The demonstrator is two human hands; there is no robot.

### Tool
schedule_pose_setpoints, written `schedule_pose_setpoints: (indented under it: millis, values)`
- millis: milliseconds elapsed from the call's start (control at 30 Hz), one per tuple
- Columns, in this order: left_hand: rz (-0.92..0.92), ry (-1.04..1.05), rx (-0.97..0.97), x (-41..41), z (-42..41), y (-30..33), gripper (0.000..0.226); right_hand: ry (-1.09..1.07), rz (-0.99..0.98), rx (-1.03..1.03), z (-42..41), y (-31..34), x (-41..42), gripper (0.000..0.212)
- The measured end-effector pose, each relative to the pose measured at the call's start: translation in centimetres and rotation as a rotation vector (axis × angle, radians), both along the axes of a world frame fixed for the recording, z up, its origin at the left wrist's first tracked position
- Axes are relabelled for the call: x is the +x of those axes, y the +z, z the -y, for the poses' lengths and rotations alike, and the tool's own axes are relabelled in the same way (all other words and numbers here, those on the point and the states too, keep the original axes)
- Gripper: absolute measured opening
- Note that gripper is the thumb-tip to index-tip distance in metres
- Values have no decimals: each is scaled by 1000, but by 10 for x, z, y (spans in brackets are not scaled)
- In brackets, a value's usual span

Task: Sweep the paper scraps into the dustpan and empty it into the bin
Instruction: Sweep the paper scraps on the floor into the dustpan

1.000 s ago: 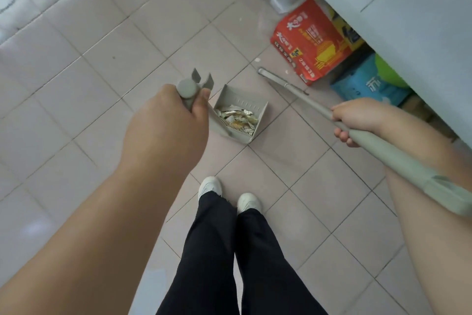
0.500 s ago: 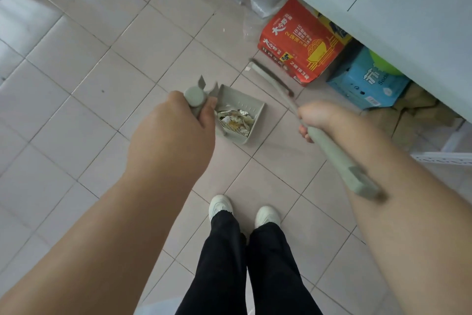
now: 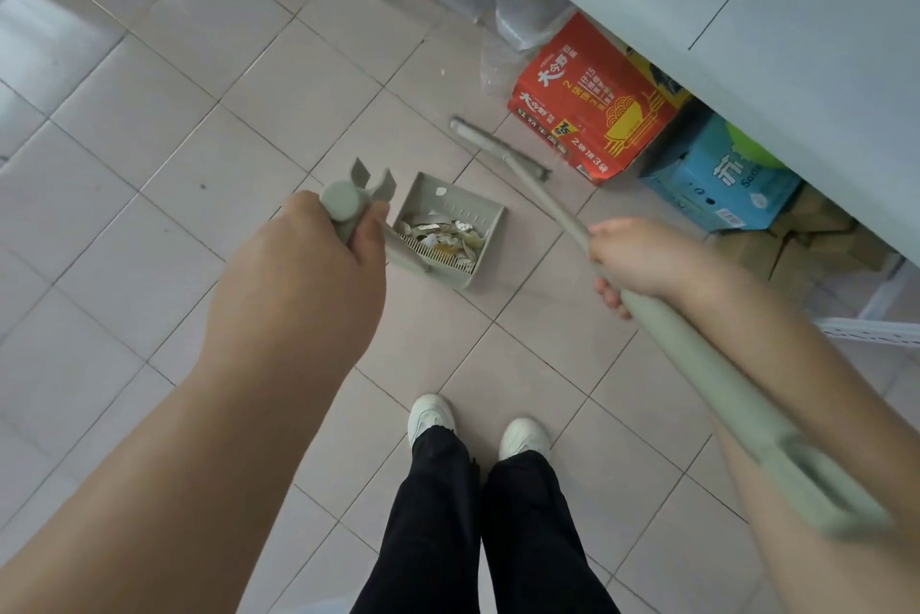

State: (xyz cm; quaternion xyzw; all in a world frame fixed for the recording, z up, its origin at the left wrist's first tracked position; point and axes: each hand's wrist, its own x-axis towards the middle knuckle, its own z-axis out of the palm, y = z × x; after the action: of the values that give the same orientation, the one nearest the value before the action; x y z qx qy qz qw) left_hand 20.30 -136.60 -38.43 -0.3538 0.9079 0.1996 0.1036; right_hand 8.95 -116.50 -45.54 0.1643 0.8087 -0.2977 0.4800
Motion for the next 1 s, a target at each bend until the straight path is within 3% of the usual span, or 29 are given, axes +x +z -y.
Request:
schedule_pose_setpoints:
  millis: [133,367,633,800,867,967,1000]
  values:
    - [-5,39,-16,3,11,-2,41,-31,7,-6,49,-4,-35,16]
    - [-17,102,-28,7,33,-4,40,-2,-56,-72,128,-26,-71,15]
    - [-41,131,-29,-4,48,-7,39,115,-84,16,181,-64,-95,49]
    - [-71,147,-12,-22,60,-9,38,208,-101,69,193,-77,-94,50]
    - [-95,143,-5,-29,63,-11,37,232,-112,76,193,-79,-92,47]
    - [-96,145,2,-37,66,-13,36,241,-113,53,189,-72,-82,16]
    - [-92,149,5,-39,67,-14,36,287,-137,46,186,-69,-79,20]
